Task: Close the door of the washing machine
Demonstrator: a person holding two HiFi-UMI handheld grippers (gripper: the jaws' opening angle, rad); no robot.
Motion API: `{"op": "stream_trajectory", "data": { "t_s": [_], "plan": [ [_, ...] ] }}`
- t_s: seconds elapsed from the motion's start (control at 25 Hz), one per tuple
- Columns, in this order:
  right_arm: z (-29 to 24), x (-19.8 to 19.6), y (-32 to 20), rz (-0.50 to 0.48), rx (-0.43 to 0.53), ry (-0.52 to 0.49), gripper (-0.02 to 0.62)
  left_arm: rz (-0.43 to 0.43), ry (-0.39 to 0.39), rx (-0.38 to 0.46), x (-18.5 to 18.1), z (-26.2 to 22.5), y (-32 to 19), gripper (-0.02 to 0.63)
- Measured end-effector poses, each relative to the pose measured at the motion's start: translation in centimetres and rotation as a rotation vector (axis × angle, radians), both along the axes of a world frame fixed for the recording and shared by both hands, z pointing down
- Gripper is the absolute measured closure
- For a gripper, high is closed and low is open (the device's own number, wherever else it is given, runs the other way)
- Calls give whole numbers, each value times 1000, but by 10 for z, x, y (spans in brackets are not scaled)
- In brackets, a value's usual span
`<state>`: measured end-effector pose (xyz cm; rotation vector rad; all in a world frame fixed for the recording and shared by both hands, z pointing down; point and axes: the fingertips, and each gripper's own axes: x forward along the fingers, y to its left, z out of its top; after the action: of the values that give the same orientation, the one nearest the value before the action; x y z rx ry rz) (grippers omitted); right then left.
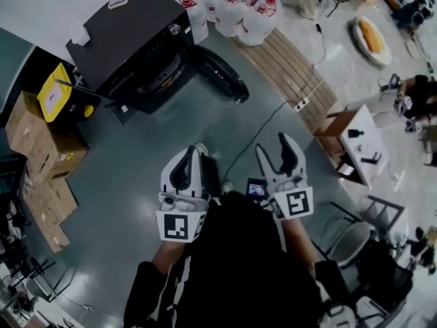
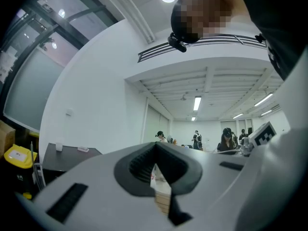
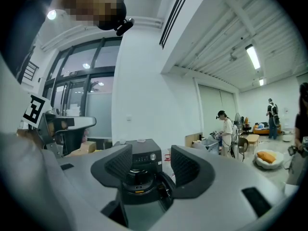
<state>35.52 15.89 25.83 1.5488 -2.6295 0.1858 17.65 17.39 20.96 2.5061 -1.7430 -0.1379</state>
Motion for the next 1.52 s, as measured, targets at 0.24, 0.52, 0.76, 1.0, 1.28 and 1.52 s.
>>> {"op": "stream_trajectory", "data": {
  "t_s": [0.24,0.52,0.76,1.0,1.28,1.52],
  "plan": [
    [11,-26,-65,22,-15,0,353,42,8,-8,-23,3,-73,603],
    [23,-55,-125,21,-37,25,353,59,17,-19,-58,6,-136,603],
    [50,-54,-167,6,-68,105,353,66,23,-11,-65,2,-164,603],
    [93,-52,-206,-24,-135,99,353,65,34,-54,-55,26,-184,603],
    [167,-27,-242,-58,-250,138,353,50,27,-84,-26,50,-201,603],
    [231,-21,-272,-95,-318,142,353,22,27,-89,-11,65,-215,603]
  ]
}}
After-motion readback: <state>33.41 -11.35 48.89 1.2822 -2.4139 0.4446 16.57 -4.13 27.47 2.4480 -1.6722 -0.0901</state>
